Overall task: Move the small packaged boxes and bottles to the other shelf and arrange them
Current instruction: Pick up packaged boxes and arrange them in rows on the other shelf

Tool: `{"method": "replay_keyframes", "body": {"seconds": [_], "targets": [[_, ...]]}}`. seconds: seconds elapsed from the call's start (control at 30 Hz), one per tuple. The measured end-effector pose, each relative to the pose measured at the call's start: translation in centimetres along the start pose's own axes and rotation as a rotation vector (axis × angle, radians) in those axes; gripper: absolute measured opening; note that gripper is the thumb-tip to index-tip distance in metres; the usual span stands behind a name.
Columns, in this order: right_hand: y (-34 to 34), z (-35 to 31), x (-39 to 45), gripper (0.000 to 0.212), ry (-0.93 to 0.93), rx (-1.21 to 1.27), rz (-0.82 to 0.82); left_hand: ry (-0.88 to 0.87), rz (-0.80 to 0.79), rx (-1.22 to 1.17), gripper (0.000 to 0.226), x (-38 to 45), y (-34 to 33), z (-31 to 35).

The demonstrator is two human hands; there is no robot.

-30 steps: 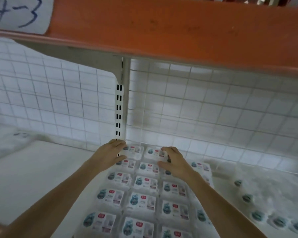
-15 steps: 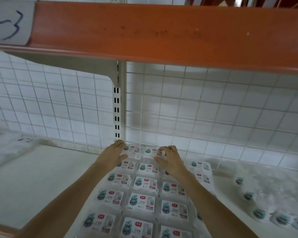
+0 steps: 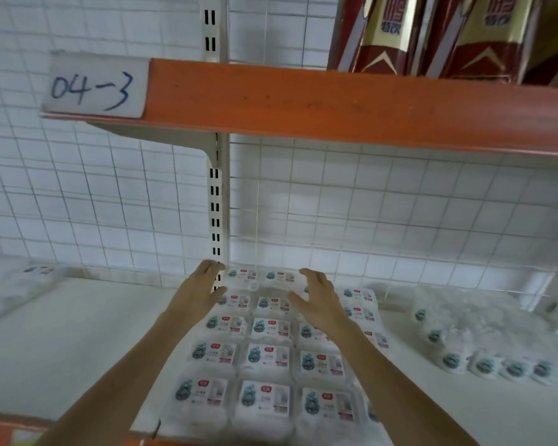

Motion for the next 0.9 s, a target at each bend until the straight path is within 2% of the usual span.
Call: {"method": "replay_keyframes", "body": {"seconds": [0.17,0.33,0.43,0.5,0.57,0.67,0.77,0.9], "targets": [[2.9,-0.2,-7.0,0.051,0.130,-0.208,-0.024,0.043,0.007,0.096,0.033,-6.0,3.0,0.2],[5.7,0.4,-15.4,0.044,0.169,-0.087,0.097,0.039,0.084,0.110,0.028,-13.8,5.6,2.6],[6.3,0.3,-20.1,0.037,0.267,-0.100,0.144,0.013,0.155,0.122,0.024,-19.1,7.1,4.7],[6.1,0.0,-22.9,0.037,0.329,-0.145,0.146,-0.021,0.154,0.147,0.030,-22.9,7.6,5.8],[5.2,-0.7,-25.6,0.042,0.401,-0.201,0.106,-0.012,0.134,0.192,0.032,-26.9,7.8,6.3],[3.0,-2.0,-29.4,0.038,0.454,-0.227,0.015,0.075,0.062,0.241,0.038,-33.0,8.2,6.3],[0.3,-3.6,-32.0,0.037,0.513,-0.211,-0.050,0.195,0.005,0.311,0.045,-38.8,9.3,5.3],[-4.5,-6.5,-34.0,0.045,0.563,-0.141,-0.264,0.440,-0.009,0.387,0.037,-45.1,12.6,4.0]]}}
Point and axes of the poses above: each hand's wrist, its own x-axis towards the middle knuckle, its own y-axis out of the back of the hand, z = x × y, the point moved 6 cm from there along x, towards the middle knuckle, and after that the axes turned 3 degrees about z, right-handed, at the moved point
